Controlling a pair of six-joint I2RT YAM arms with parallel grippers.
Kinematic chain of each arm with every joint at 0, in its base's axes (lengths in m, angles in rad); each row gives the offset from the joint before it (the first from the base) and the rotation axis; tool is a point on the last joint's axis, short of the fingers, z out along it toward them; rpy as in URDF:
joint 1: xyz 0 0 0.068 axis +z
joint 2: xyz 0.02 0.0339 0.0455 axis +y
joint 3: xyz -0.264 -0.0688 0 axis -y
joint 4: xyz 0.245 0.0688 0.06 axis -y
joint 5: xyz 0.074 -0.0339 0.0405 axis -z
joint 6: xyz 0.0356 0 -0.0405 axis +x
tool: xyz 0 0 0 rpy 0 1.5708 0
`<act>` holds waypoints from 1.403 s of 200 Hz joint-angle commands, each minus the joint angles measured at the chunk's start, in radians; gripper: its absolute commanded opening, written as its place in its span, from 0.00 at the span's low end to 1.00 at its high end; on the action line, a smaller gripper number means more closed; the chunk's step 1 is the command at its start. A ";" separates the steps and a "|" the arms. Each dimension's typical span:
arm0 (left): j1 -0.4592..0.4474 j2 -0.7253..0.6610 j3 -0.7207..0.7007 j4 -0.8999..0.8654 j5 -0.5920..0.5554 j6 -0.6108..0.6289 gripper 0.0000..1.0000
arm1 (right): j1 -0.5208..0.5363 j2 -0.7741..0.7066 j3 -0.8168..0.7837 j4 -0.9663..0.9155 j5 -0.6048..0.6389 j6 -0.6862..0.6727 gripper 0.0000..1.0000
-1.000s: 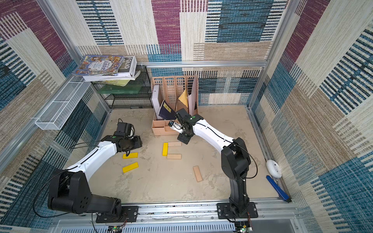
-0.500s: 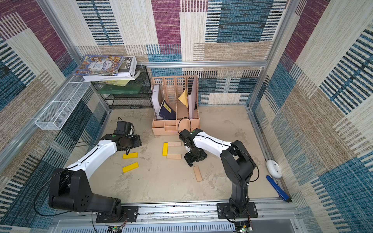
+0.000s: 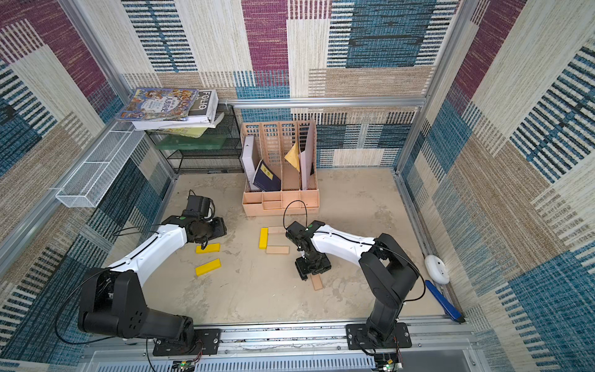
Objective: Assemble the number 6 with building blocks
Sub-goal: Pick up the building block from the center of the board, then assemble the building block at the center of the board.
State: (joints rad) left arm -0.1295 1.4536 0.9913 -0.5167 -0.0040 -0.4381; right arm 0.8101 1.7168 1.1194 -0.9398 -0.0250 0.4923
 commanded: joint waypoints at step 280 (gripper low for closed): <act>-0.007 -0.107 -0.102 0.032 0.005 -0.024 0.63 | 0.055 0.125 0.210 0.093 -0.085 0.184 0.00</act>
State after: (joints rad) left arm -0.1349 1.3457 0.8803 -0.4953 0.0002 -0.4755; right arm 0.8642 1.8275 1.2961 -0.8436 -0.1066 0.6640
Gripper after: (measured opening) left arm 0.633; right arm 0.329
